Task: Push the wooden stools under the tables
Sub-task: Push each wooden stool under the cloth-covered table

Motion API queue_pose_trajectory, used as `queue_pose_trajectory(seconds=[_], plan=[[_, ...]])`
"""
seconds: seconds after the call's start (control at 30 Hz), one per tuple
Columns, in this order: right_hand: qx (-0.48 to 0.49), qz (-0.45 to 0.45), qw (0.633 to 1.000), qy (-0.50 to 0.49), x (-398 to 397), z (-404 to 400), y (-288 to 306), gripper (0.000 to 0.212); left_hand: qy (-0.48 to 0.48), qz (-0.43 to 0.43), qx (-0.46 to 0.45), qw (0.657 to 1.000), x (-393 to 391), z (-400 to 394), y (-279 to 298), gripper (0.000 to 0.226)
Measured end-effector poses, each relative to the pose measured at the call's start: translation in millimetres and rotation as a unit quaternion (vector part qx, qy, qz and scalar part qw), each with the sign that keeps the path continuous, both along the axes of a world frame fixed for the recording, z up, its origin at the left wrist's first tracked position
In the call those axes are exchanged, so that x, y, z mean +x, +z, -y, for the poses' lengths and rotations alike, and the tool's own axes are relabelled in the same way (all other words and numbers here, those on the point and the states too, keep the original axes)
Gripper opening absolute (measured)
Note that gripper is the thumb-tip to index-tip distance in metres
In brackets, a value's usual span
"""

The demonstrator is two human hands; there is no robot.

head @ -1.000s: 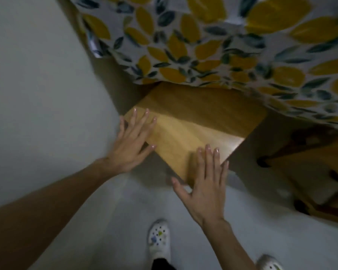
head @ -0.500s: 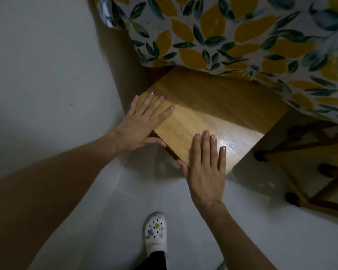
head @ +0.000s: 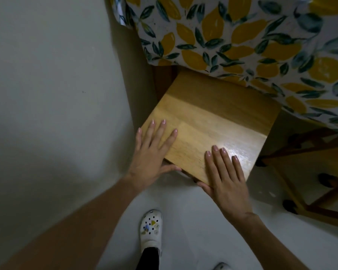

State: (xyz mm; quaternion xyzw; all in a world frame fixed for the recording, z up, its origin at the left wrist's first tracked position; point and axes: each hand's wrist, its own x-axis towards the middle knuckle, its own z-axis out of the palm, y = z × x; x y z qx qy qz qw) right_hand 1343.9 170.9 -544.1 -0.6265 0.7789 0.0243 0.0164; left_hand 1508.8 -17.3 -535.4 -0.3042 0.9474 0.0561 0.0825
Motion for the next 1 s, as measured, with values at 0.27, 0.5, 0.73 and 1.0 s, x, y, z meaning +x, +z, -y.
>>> queue_pose_trajectory(seconds=[0.27,0.5,0.73,1.0], plan=[[0.035,0.021,0.999,-0.017,-4,-8,8,0.078,0.024,-0.012,-0.018,0.999,-7,-30,-2,0.095],[0.049,0.029,0.998,-0.021,-16,6,9,0.082,0.002,0.029,-0.031,0.999,-26,1,2,0.103],[0.039,0.023,0.998,-0.031,-42,51,8,0.083,-0.005,0.013,-0.026,1.000,-53,47,3,0.101],[0.016,0.041,0.997,-0.057,-57,76,9,0.082,-0.022,-0.001,-0.014,1.000,-78,78,5,0.099]])
